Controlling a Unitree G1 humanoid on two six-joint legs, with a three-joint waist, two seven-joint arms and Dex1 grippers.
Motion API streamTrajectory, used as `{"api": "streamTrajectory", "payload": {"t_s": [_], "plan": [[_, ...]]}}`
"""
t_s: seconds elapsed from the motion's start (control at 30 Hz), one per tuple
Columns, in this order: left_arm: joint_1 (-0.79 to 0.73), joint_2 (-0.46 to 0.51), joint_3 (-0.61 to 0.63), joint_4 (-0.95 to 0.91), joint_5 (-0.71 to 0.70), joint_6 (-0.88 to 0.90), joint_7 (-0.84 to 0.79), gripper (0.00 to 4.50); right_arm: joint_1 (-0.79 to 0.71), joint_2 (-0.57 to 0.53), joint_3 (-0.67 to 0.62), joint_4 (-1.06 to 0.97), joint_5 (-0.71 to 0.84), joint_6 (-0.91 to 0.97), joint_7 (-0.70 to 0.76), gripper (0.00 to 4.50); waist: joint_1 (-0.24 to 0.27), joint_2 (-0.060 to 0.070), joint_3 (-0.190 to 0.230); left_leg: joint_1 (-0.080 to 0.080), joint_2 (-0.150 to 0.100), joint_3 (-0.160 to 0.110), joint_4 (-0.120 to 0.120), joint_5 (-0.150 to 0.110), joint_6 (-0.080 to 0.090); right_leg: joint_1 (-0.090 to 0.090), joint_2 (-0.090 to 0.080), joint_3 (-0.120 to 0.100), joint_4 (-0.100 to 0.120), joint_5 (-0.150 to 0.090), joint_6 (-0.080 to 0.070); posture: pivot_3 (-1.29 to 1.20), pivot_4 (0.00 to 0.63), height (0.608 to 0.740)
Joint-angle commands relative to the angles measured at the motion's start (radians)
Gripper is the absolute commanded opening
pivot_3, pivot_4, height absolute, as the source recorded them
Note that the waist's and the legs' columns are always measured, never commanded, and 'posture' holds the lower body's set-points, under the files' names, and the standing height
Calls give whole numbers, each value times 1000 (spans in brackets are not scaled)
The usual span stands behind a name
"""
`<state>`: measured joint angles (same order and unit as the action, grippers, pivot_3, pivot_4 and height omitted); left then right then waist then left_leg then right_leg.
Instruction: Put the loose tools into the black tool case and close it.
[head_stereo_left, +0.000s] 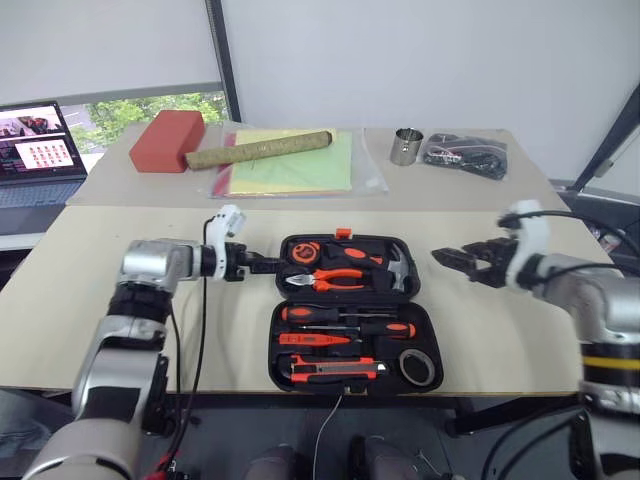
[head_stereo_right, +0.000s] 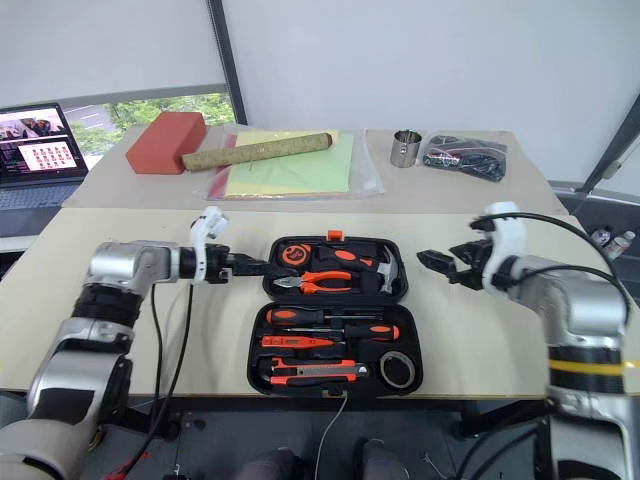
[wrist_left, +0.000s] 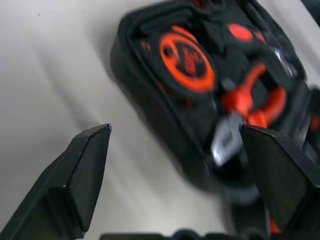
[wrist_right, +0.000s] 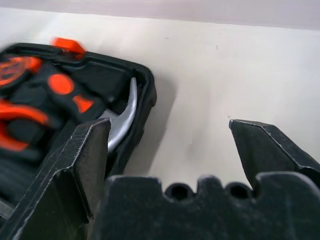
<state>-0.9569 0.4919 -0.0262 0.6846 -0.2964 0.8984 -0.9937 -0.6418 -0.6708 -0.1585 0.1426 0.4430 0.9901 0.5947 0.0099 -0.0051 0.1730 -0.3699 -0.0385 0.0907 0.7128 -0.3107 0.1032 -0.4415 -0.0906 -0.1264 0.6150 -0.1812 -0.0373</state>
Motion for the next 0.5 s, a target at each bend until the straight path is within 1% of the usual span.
{"api": "streamTrajectory", "payload": {"t_s": [0.03,0.1,0.13,0.17,0.2,0.23,0.27,0.37,0.4,0.5], "plan": [[-24,-28,4,50,24,-44,44,4431,-56,15,51,84,-63,-25,-35,4456,0,0,0,0,0,0,0,0,0,0,0,0,0,0,0,0,150,737],[-17,-46,0,57,24,-54,44,4431,-82,39,82,124,-85,-38,-39,4456,-2,0,0,-1,0,1,-2,0,0,1,0,-1,2,0,0,0,150,737],[-16,-51,1,57,23,-47,47,4043,-88,47,90,133,-90,-40,-40,4500,-4,0,0,0,-1,1,-2,0,0,1,0,-2,1,0,0,0,150,737],[-15,-53,2,58,24,-44,50,3914,-91,53,97,139,-95,-38,-38,4228,-6,0,0,0,-1,2,-2,0,0,2,0,-2,0,0,0,0,150,737],[-13,-54,3,58,25,-43,53,3650,-90,56,102,139,-99,-35,-36,3936,-8,0,0,1,-1,2,-2,0,0,3,0,-2,-2,0,0,0,150,737],[-8,-54,3,56,25,-39,54,3334,-85,58,119,133,-109,-37,-31,3706,-9,0,0,1,-1,2,-2,0,-1,3,0,-2,-3,0,0,0,150,737],[-3,-53,3,53,26,-40,54,2940,-79,57,137,127,-122,-45,-27,3398,-10,0,0,1,-1,2,-1,0,-2,3,0,-1,-3,0,1,0,150,737],[13,-50,-6,42,33,-46,52,1990,-71,63,156,111,-134,-43,-21,2444,-9,0,0,2,-1,2,-1,1,-8,2,-1,-1,-1,0,0,0,150,737],[17,-49,-7,39,35,-48,52,1619,-75,67,149,102,-130,-47,-20,1997,-9,0,0,2,-1,1,-1,1,-10,2,-1,-1,0,0,0,0,150,737],[26,-46,-7,24,32,-43,48,998,-94,60,125,82,-130,-44,-32,1938,-10,1,0,3,0,1,-1,0,-13,2,-1,0,1,0,0,0,150,737]]}}
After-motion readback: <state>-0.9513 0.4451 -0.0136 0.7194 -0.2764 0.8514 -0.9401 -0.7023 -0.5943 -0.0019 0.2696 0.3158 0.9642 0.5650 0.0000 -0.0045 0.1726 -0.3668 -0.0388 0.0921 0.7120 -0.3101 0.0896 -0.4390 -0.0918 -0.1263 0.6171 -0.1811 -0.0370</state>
